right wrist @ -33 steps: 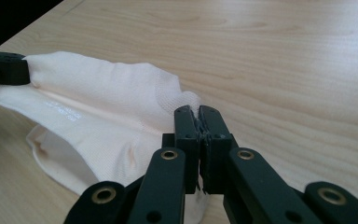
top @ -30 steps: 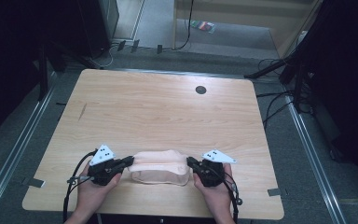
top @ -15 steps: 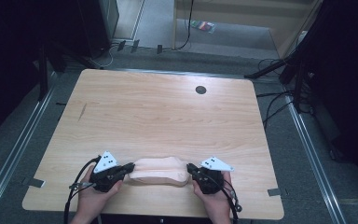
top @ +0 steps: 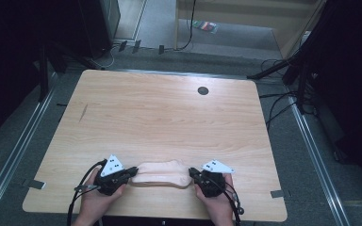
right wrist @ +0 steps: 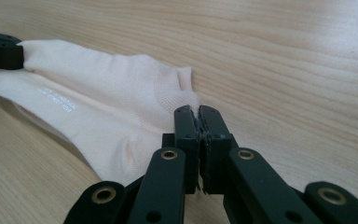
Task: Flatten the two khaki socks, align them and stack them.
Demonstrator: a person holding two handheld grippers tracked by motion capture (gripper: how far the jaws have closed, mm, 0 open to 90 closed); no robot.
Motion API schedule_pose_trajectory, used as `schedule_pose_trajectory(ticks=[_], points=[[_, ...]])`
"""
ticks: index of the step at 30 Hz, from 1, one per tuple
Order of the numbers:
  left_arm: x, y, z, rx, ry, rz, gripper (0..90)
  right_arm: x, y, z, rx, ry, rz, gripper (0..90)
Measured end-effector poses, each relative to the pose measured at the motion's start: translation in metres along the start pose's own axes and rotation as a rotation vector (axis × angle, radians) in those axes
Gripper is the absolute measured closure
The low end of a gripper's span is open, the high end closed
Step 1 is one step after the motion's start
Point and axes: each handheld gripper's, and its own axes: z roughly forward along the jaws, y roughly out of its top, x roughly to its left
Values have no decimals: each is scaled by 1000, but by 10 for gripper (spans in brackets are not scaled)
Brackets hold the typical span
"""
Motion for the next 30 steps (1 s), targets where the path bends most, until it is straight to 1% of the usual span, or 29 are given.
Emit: schedule_pose_trajectory(ticks=[3, 5, 6, 8, 10, 11, 12, 14, 15, 17, 18, 19, 20, 21, 22, 23, 24, 25, 28, 30], points=[[-2, 1, -1, -14, 6, 0, 891, 0, -1, 1, -7, -1, 1, 881], [-3, 3, -4, -36, 15, 3, 892, 2, 1, -2, -29, 5, 8, 881], [-3, 3, -6, -38, 16, 6, 891, 3, 2, -4, -40, 5, 3, 881], [-4, 3, -4, -42, 21, 2, 891, 3, 4, -7, -59, -2, -8, 881], [-3, 2, -1, -38, 28, 4, 890, 2, 4, -6, -61, -7, -5, 881], [-5, 2, -2, -55, 33, 7, 891, 2, 3, -6, -68, -13, -4, 881], [-6, 3, -2, -63, 40, 12, 891, 2, 3, -8, -88, -22, -2, 881], [-7, 5, -4, -73, 53, 26, 891, 5, 4, -10, -100, -32, -19, 881], [-7, 5, -3, -73, 49, 18, 890, 6, 5, -11, -99, -41, -33, 881], [-5, 4, 1, -56, 37, 7, 890, 5, 4, -9, -83, -43, -33, 881], [-5, 3, 3, -50, 38, 3, 891, 3, 2, -8, -72, -44, -23, 881], [-4, 3, 5, -38, 25, 0, 890, 1, 1, -6, -65, -40, -10, 881], [-3, 3, 6, -31, 17, 0, 890, -1, 0, -5, -52, -29, 17, 881], [-3, 3, 7, -30, 20, -3, 890, -2, 0, -4, -45, -17, 40, 881], [-2, 3, 7, -24, 15, -9, 891, -3, -1, -4, -42, -13, 43, 881], [-1, 3, 8, -18, 14, -9, 891, -4, -2, -3, -35, -18, 38, 881], [-1, 3, 10, 0, 17, -5, 891, -4, -2, -2, -27, -17, 41, 881], [-1, 2, 11, 5, 17, -3, 891, -5, -4, -1, -17, -14, 43, 881], [-2, 2, 11, 3, 20, 7, 890, -6, -6, 3, -3, -8, 55, 880], [-2, 1, 10, -3, 17, 7, 885, -5, -6, 3, 1, 1, 50, 878]])
